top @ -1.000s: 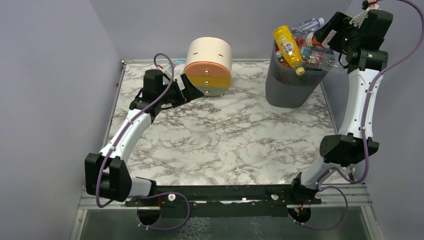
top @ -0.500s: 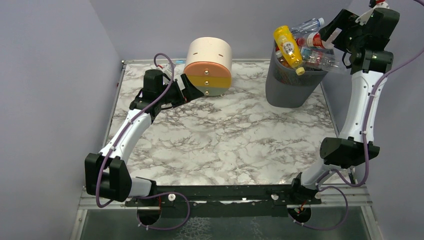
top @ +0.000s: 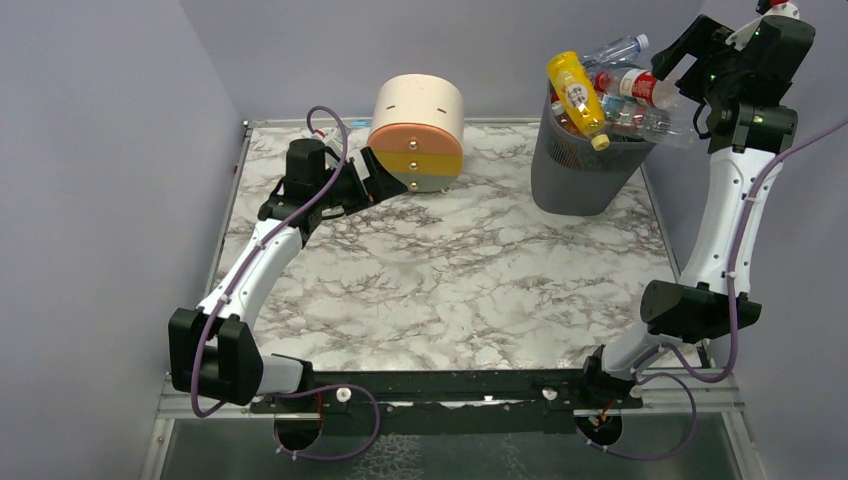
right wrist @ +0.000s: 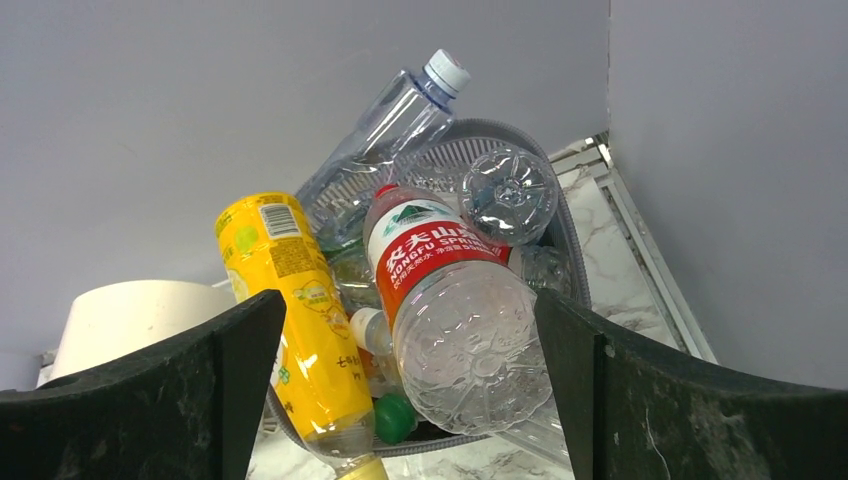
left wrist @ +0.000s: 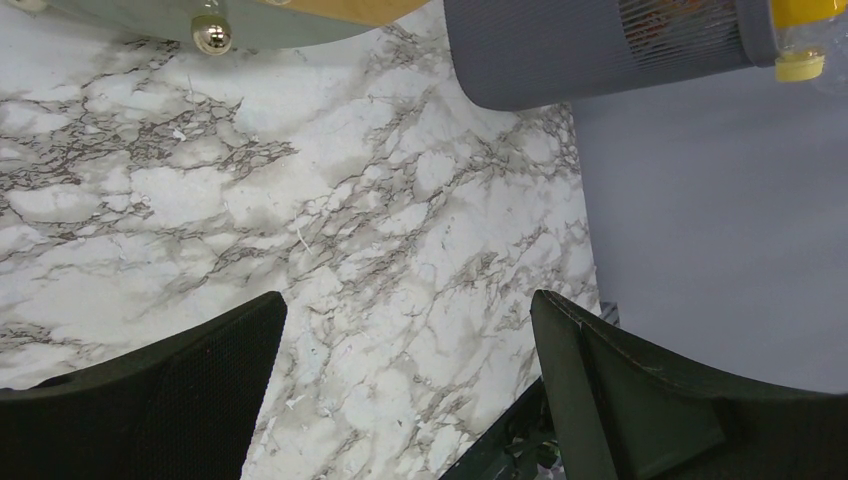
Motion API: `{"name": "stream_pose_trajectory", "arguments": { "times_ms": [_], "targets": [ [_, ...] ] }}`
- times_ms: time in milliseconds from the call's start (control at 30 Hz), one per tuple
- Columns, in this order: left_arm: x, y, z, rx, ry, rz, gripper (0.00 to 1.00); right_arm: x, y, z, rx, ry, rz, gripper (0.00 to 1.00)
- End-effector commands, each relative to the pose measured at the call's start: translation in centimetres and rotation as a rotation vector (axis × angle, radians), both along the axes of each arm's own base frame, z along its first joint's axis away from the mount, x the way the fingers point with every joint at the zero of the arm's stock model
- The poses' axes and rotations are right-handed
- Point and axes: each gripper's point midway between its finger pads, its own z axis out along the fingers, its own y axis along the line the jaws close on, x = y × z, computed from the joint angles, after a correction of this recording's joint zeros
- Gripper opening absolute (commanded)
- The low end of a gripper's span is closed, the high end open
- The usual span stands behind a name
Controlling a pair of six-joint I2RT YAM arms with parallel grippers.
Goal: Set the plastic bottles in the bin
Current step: Place the plastic bottle in the trash bin.
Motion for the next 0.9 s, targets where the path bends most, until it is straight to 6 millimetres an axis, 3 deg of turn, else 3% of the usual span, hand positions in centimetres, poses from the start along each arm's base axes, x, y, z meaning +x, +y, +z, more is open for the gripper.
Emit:
{"name": "stream_pose_trajectory", "arguments": {
  "times_ms": [0, 100, 400, 667, 867],
  "targets": [
    [0.2, -0.1, 2.5, -0.016, -0.075, 0.009, 0.99, -0.1, -0.5, 0.1, 0.009, -0.008, -0.020, 0.98],
    [0.2, -0.1, 2.6, -0.015, -0.078, 0.009, 0.99, -0.3, -0.7, 0.2, 0.006, -0.007, -0.030, 0.98],
    [0.2, 0.0, 2.5, -0.013, -0.076, 0.010, 0.99, -2.6, -1.0, 4.2, -0.032, -0.084, -0.069, 1.00],
    [0.2, -0.1, 2.5, -0.015, -0.076, 0.007, 0.99, -2.6, -1.0, 3.7, -0.030, -0.076, -0.066, 1.00],
    [0.1, 0.0, 3.0, -0.018, -0.092, 0.010, 0.99, -4.8, 1.4, 7.1, -0.033, -0.187, 0.022, 1.00]
  ]
}}
